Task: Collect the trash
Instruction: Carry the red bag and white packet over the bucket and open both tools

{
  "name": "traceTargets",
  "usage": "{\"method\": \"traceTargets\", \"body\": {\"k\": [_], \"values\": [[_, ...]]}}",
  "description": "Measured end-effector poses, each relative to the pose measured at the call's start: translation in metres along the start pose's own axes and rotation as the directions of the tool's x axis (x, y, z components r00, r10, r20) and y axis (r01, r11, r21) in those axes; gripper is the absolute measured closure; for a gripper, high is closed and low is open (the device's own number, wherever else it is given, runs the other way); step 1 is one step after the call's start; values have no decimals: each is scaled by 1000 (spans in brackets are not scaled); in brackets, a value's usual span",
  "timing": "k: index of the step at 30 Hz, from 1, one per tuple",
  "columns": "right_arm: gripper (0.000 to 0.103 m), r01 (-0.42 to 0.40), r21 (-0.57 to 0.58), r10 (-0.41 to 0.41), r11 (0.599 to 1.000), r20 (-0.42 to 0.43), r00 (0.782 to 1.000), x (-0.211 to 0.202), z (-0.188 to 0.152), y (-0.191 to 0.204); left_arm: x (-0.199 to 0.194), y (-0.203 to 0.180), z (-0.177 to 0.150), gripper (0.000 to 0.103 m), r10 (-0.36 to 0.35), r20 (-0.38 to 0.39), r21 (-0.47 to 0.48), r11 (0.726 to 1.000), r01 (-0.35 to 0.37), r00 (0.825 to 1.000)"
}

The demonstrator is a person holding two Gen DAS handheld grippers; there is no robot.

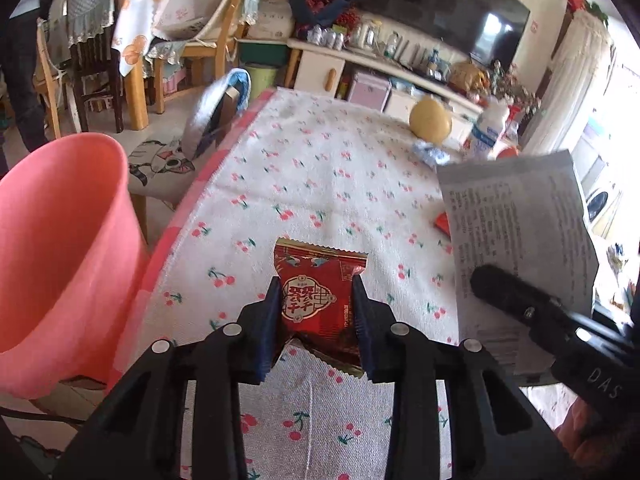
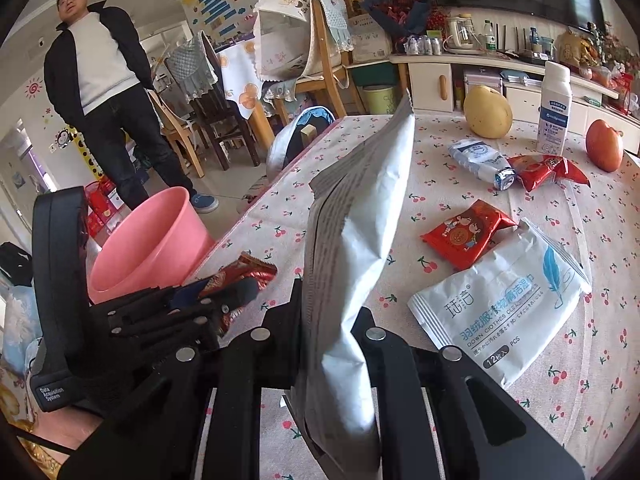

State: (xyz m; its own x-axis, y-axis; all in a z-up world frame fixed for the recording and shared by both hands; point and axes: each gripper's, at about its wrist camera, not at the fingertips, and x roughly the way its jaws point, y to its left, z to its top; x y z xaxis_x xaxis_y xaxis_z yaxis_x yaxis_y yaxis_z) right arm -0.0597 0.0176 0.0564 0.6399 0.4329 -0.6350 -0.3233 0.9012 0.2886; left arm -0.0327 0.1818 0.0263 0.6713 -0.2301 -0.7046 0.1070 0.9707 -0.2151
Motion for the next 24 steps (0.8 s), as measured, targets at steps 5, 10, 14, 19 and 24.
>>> {"method": "traceTargets", "body": {"k": [5,10,14,19,24], "values": [[88,-34,-21,34,999,-6,999,5,5,15,-25,18,9,68,6,120,-86,996,4,993],[88,-91,-69,91,993,-6,996,11,19,45,-55,43,16,68,58,259,-191,982,-8,964],[88,-150,-113,149,982,-10,989,21,37,78,-80,66,17,68,148,369,-284,958,-39,918],[88,-235,-171,235,957,-19,972,39,61,122,-100,97,14,68,276,427,-430,900,-75,861],[88,-283,-233,278,930,-53,959,70,83,169,-101,127,15,68,359,385,-548,830,-102,850]]}}
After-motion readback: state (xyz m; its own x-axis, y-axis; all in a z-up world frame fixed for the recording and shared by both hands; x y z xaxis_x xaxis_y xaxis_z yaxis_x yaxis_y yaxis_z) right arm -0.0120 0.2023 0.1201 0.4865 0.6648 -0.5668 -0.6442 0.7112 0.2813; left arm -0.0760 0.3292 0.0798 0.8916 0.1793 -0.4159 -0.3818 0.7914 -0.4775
